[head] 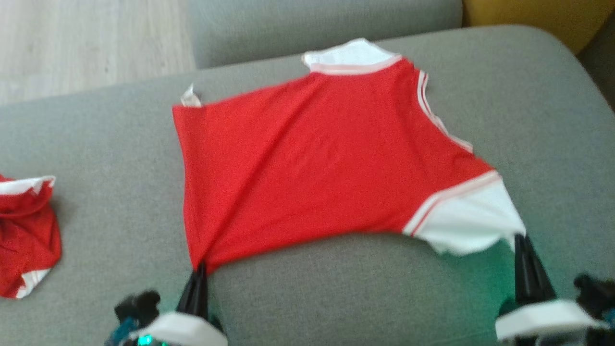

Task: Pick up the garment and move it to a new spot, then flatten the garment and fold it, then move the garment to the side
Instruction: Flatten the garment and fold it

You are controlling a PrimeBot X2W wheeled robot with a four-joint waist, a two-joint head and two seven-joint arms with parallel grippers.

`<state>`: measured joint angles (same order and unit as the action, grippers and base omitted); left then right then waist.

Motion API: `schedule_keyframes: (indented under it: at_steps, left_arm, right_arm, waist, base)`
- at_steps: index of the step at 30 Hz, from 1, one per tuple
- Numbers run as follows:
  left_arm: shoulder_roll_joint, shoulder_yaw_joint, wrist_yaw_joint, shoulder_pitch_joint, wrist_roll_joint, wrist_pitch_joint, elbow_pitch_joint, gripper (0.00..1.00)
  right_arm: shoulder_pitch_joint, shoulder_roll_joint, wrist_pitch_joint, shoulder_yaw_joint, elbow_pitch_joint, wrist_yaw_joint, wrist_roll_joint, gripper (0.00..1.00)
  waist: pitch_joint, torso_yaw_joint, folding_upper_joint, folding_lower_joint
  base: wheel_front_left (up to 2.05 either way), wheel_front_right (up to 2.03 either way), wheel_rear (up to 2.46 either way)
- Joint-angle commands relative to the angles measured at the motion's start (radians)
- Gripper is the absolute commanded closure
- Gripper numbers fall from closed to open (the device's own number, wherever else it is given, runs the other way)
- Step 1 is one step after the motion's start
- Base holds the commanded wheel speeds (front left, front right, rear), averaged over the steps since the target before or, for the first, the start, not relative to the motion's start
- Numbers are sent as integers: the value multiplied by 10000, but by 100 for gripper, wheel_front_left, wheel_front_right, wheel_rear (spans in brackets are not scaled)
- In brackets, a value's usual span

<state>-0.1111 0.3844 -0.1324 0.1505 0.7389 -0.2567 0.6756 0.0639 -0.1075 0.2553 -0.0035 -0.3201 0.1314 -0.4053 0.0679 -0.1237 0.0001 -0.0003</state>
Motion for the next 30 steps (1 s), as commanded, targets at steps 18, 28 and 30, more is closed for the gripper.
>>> schedule_keyframes:
  at_steps: [18,28,30]
  left_arm:
    - [193,-1231,18,-1167,-694,-51,-1893,100]
    - [272,-580,18,762,-750,-51,-956,100]
    - [318,-511,18,1102,-718,-51,-743,100]
  right_arm:
    - [614,-114,64,-638,1056,-7,-239,100]
    - [-2214,-489,29,122,-245,-7,-58,100]
    - [-2695,-586,32,234,-608,-7,-46,100]
  waist:
    - [-649,367,-1,3]
    - [584,769,-1,3]
    - [758,833,-1,3]
  base:
    - [0,0,0]
    - [0,0,0]
    - [0,0,0]
